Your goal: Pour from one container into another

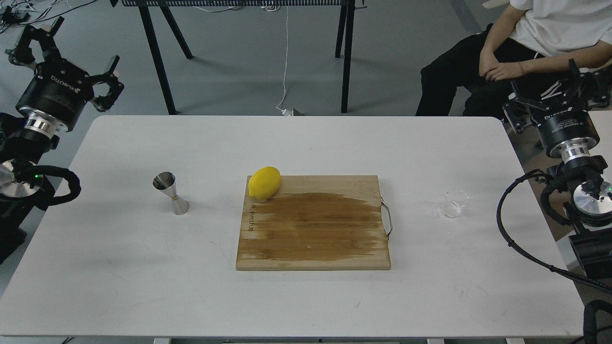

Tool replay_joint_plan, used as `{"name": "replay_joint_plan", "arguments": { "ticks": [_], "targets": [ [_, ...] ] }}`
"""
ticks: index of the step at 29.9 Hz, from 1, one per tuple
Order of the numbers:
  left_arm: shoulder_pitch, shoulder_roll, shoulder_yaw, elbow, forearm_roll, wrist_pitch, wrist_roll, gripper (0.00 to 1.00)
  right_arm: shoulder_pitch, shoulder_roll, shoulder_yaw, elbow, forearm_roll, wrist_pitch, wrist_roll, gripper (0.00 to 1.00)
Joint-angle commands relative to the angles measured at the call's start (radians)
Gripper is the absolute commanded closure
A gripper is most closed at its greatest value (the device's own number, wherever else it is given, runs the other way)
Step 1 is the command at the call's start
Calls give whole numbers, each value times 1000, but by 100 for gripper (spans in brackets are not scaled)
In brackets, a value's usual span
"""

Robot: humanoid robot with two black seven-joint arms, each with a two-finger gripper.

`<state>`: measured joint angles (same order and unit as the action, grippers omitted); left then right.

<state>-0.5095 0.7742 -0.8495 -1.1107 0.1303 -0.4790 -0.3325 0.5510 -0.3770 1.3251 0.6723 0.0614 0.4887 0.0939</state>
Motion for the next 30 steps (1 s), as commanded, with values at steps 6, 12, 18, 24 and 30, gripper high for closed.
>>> {"name": "replay_joint_plan", "arguments": {
  "ticks": [6, 12, 18, 24, 30],
  "targets": [
    [247, 194, 0, -362, 441, 221, -77, 0, -13, -13, 0, 1, 0, 0, 0, 0],
    [390, 195, 4, -417, 813, 394, -117, 0, -31, -13, 0, 1, 0, 0, 0, 0],
    [425, 188, 82, -411, 1121, 607, -108, 0, -40, -13, 0, 0, 0, 0, 0, 0],
    [421, 100, 194, -250, 1529, 847, -45, 0, -40, -13, 0, 3, 0, 0, 0, 0],
    [408, -45, 193, -17, 1877, 904, 10, 1, -43, -14, 0, 1, 0, 0, -2, 0]
  ]
}}
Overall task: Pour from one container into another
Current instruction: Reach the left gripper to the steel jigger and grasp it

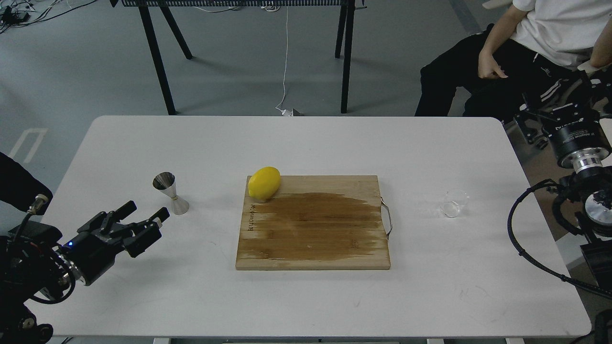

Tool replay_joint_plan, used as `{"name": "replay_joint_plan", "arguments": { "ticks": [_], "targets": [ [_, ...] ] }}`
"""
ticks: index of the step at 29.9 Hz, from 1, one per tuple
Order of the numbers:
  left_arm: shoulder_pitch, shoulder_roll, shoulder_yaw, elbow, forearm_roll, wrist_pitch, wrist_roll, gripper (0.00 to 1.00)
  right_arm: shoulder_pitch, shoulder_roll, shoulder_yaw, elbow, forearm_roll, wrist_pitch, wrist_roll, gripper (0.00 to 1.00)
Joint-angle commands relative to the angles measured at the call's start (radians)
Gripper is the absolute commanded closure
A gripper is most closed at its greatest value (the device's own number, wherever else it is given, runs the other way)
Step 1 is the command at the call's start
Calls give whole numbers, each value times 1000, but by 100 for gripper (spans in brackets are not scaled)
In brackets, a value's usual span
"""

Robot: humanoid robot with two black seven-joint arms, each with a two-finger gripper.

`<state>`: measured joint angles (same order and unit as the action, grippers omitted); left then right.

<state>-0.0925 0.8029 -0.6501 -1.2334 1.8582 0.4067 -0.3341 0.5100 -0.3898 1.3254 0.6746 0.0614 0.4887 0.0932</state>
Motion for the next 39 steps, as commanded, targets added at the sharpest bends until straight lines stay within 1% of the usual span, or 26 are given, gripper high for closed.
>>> {"name": "replay_joint_plan", "arguments": {
  "ticks": [1, 5, 10, 12, 19, 24, 28, 30, 34, 39],
  "targets": [
    [-12, -96, -11, 145, 173, 26, 12, 1, -4, -1, 1, -1, 0, 0, 0, 0],
    [-76, -169, 0, 303, 197, 79, 10, 2, -8, -9, 2, 0, 0, 0, 0, 0],
    [-131, -221, 6, 434, 200, 82, 9, 4, -8, -9, 2, 0, 0, 0, 0, 0],
    [-151, -246, 9, 459, 200, 82, 7, 4, -8, -9, 2, 0, 0, 0, 0, 0],
    [-187, -312, 14, 476, 207, 81, 12, 7, -8, -9, 3, 2, 0, 0, 0, 0],
    [-242, -387, 15, 598, 202, 82, 10, 9, -8, -11, 3, 2, 0, 0, 0, 0],
    [-260, -413, 15, 637, 202, 82, 10, 12, -8, -11, 3, 0, 0, 0, 0, 0],
    [-268, -419, 15, 640, 202, 82, 12, 15, -8, -11, 3, 0, 0, 0, 0, 0],
    [-277, -429, 15, 673, 202, 82, 10, 29, -8, -9, 3, 0, 0, 0, 0, 0],
    [-302, -456, 15, 724, 199, 82, 9, 43, -8, -9, 3, 0, 0, 0, 0, 0]
  ]
}}
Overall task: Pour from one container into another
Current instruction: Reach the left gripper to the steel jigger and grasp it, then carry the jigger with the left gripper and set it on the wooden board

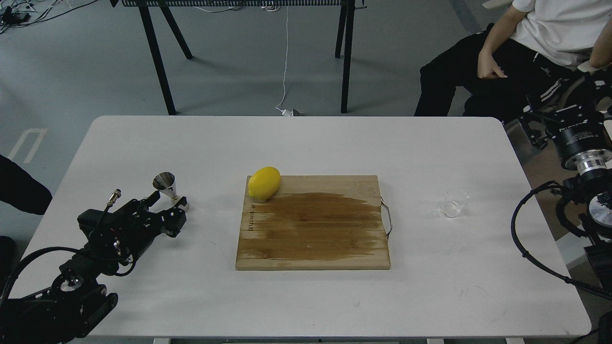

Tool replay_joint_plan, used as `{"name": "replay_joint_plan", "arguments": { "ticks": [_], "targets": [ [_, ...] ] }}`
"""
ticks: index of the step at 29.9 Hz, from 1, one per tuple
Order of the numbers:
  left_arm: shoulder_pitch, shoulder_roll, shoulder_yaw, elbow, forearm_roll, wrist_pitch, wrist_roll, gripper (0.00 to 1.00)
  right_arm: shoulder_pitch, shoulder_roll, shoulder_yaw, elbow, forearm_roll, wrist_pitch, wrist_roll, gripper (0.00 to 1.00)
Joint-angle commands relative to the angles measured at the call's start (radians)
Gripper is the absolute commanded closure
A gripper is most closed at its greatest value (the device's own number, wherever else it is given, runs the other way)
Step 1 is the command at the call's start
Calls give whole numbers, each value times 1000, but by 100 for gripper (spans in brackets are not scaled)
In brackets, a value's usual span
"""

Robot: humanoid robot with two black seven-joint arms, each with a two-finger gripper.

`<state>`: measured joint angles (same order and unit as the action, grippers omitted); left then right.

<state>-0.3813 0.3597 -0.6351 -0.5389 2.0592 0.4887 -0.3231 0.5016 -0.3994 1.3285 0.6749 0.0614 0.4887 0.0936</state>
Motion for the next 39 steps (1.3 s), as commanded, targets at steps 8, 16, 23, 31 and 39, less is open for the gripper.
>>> {"name": "replay_joint_plan", "arguments": {
  "ticks": [8, 16, 23, 31, 39],
  "targets": [
    [-27, -35, -2, 43, -2, 0, -5, 62, 0, -1, 0, 0, 0, 0, 0, 0],
    [-33, -33, 0, 43, -2, 0, -1, 84, 0, -1, 0, -3, 0, 0, 0, 0],
    [-76, -15, -2, -27, -4, 0, -2, 87, 0, -1, 0, -3, 0, 0, 0, 0],
    [-205, 42, 15, -199, 67, -1, 6, 88, -2, -15, 0, -3, 0, 0, 0, 0],
    [-321, -77, 144, -239, 122, -41, 18, 88, -21, -27, 8, -17, 0, 0, 17, 0]
  ]
}}
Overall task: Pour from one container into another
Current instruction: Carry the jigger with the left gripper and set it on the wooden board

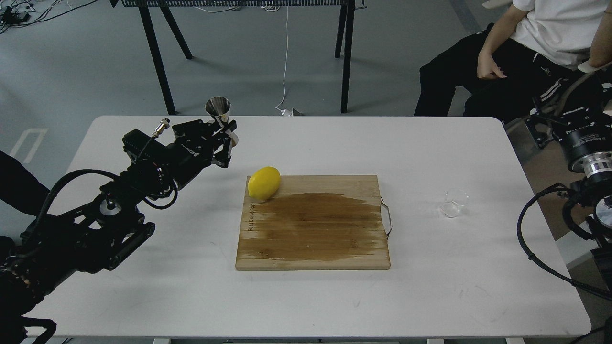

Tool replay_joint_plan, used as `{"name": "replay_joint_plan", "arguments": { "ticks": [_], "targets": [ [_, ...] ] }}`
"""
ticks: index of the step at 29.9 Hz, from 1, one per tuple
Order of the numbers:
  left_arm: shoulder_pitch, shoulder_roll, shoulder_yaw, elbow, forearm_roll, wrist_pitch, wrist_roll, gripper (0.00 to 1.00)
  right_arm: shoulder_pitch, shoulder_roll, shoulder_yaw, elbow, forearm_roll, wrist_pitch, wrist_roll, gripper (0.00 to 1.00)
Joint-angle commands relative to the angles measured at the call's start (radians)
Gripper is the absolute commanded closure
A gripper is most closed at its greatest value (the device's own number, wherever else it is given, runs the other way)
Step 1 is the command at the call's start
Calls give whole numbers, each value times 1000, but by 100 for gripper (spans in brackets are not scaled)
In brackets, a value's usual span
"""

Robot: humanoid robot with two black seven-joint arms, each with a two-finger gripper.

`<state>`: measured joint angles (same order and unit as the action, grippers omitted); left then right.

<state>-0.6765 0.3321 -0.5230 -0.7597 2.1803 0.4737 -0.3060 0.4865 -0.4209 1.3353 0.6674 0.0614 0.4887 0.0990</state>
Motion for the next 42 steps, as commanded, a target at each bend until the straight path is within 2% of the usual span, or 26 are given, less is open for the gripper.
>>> {"name": "replay_joint_plan", "arguments": {
  "ticks": [1, 4, 7, 10, 15, 21, 42],
  "targets": [
    [-34, -74, 49, -21, 1, -44, 1, 88, -8, -7, 1, -14, 0, 0, 15, 0],
    [-44, -155, 110, -20, 1, -98, 4, 88, -9, -7, 1, -20, 0, 0, 16, 0],
    [-43, -218, 182, -12, 1, -101, 33, 88, -9, -9, 5, -20, 0, 0, 16, 0],
    [-41, -257, 228, 0, 1, -102, 44, 88, -9, -12, 5, -20, 0, 0, 18, 0],
    [-43, -326, 244, 109, 1, -104, 47, 88, -11, -12, 5, -20, 0, 0, 16, 0],
    [-43, -332, 314, 128, 1, -106, 59, 88, -9, -12, 5, -20, 0, 0, 18, 0],
    [-32, -332, 328, 129, 1, -106, 79, 77, -11, -12, 5, -20, 0, 0, 18, 0]
  ]
}}
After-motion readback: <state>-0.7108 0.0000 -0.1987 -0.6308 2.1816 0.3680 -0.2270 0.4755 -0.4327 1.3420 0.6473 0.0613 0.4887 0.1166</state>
